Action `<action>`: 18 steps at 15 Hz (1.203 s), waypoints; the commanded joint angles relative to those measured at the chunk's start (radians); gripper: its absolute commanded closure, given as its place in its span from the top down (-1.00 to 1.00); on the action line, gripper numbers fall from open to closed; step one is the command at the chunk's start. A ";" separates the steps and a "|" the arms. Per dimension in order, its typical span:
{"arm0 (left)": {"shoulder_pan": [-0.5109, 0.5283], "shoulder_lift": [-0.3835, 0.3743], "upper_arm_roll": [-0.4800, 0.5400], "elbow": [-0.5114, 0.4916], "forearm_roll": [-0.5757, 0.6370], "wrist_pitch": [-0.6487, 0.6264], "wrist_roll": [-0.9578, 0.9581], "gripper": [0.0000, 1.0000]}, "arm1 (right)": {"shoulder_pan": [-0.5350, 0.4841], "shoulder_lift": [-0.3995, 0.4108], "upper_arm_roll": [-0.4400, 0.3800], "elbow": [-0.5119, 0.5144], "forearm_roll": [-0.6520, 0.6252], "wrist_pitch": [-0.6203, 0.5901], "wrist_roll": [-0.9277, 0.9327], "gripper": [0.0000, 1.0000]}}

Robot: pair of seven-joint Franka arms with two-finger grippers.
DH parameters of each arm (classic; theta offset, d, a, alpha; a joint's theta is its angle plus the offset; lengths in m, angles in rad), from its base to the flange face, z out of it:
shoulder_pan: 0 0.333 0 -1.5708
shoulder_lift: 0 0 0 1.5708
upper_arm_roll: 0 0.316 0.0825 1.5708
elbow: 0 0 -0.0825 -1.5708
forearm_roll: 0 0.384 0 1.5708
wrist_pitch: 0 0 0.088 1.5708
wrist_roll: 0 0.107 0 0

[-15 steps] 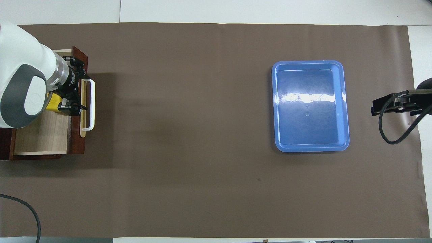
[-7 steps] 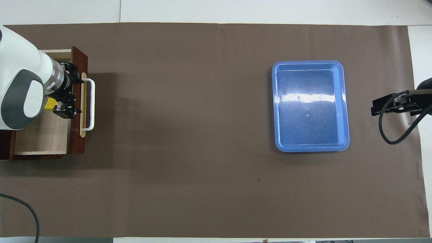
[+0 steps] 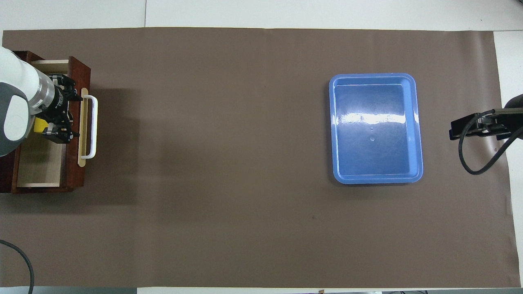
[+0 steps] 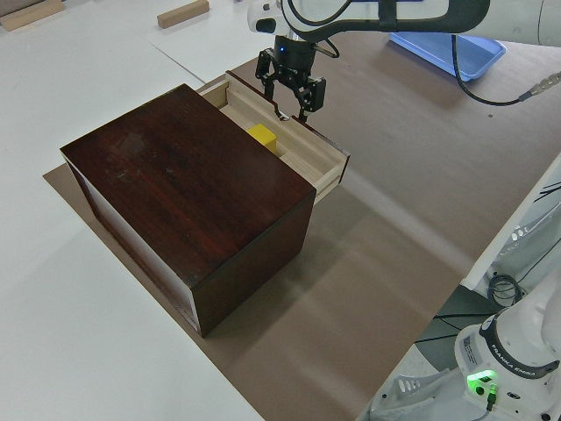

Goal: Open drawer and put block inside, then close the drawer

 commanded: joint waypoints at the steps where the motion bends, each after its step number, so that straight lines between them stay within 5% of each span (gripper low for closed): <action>1: 0.054 -0.012 -0.002 -0.002 0.031 0.025 0.057 1.00 | -0.012 -0.022 0.008 -0.020 -0.012 -0.004 -0.017 1.00; 12: 0.160 -0.013 -0.002 -0.013 0.031 0.068 0.154 1.00 | -0.012 -0.022 0.007 -0.020 -0.012 -0.004 -0.017 1.00; 18: 0.137 -0.024 -0.025 0.054 0.024 -0.052 0.160 1.00 | -0.012 -0.022 0.008 -0.020 -0.012 -0.006 -0.017 1.00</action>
